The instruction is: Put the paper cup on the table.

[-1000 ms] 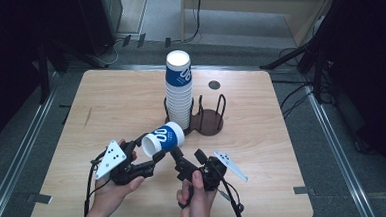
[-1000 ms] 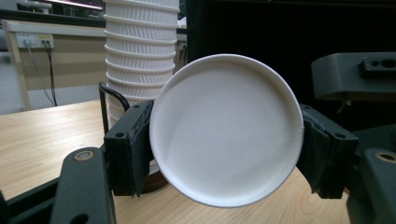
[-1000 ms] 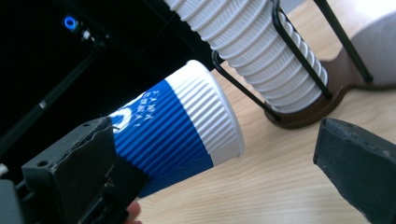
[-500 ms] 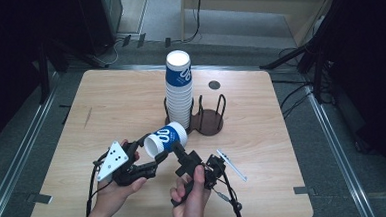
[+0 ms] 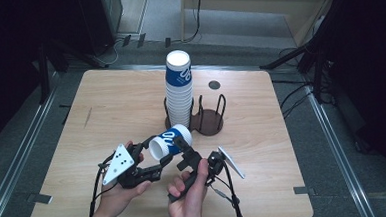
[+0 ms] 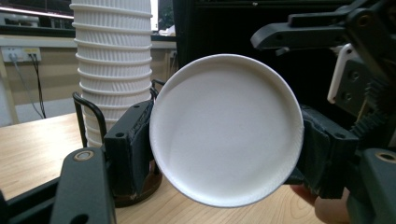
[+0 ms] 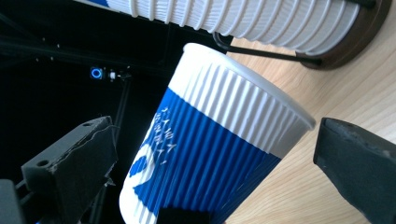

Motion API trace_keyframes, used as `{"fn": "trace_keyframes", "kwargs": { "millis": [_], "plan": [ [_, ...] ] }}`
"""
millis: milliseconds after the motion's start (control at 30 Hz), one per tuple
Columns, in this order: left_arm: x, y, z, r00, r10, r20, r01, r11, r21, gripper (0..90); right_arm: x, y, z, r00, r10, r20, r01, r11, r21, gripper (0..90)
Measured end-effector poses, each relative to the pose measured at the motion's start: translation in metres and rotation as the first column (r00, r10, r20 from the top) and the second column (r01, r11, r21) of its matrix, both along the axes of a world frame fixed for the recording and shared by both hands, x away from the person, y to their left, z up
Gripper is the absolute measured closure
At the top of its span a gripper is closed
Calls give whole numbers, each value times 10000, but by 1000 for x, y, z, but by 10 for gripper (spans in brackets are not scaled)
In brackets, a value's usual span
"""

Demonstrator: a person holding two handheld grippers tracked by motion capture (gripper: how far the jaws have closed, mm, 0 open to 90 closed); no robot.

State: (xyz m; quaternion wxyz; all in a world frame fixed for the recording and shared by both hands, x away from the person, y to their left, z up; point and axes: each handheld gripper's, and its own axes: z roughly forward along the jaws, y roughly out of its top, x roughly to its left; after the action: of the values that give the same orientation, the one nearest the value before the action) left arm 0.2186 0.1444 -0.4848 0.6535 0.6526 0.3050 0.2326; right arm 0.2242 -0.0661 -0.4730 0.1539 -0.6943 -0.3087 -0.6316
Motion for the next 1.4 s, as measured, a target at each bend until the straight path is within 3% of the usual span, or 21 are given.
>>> {"fn": "trace_keyframes", "kwargs": {
  "millis": [167, 567, 900, 1000, 1133, 1200, 1233, 1400],
  "plan": [
    [-1, -1, 1, 9999, -58, 112, 58, 10000, -46, 293, 4, 1, -1, 9994, 0, -343, 18, 9986, 531, 0],
    [-4, -5, 1, 9991, -203, 371, 205, 9998, -61, 293, 14, -1, -5, 9963, 300, -808, -194, 9914, 1291, 0],
    [-6, -5, 1, 9982, -337, 493, 338, 9994, -11, 293, 18, 1, -9, 9947, 529, -879, -368, 9837, 1759, 4],
    [-5, -4, 2, 9983, -294, 508, 297, 9996, -44, 292, 19, 0, -12, 9939, 544, -963, -348, 9803, 1946, 67],
    [-5, -4, 2, 9980, -290, 570, 291, 9996, -7, 290, 19, -1, -12, 9944, 564, -890, -367, 9772, 2091, 84],
    [-5, -5, 0, 9984, -294, 487, 290, 9995, 104, 289, 18, -1, -15, 9938, 693, -868, -447, 9650, 2584, 156],
    [-5, -4, -1, 9981, -352, 496, 355, 9994, -49, 288, 17, -1, -14, 9940, 618, -903, -359, 9637, 2646, 169],
    [-5, -3, 0, 9983, -405, 408, 406, 9992, -26, 282, 16, -1, -12, 9943, 655, -845, -418, 9656, 2567, 186]
  ]
}}
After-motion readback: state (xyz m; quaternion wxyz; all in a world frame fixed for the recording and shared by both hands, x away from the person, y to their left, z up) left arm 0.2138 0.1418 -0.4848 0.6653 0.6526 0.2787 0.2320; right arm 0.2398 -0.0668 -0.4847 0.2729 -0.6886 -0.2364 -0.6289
